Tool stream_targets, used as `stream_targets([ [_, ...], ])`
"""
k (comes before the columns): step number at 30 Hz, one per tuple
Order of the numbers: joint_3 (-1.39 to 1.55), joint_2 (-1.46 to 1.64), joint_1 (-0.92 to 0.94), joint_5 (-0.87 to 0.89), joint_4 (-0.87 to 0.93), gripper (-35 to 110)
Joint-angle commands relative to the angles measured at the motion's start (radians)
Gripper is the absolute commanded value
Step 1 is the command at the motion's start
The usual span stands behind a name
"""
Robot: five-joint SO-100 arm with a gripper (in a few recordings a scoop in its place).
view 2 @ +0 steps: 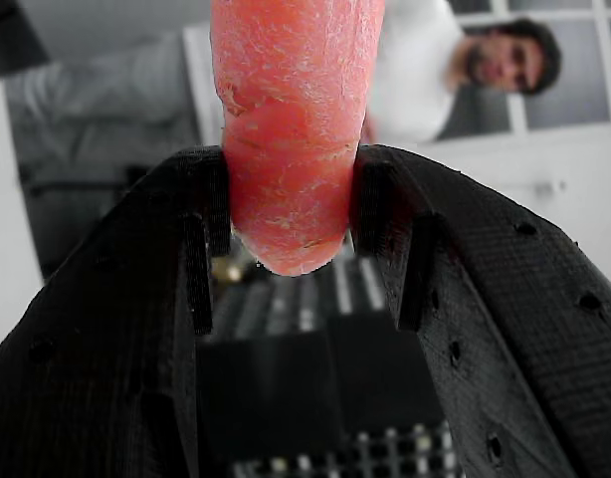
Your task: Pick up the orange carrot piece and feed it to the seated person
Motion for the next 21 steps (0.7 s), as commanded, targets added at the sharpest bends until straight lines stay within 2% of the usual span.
stream_targets([
  [1, -0.086, 0.035, -0.023, 0.008, 0.000, -3],
  [7, -0.086, 0.031, -0.071, 0.057, -0.069, -3],
  [21, -0.083, -0.164, -0.124, 0.057, -0.584, -3],
])
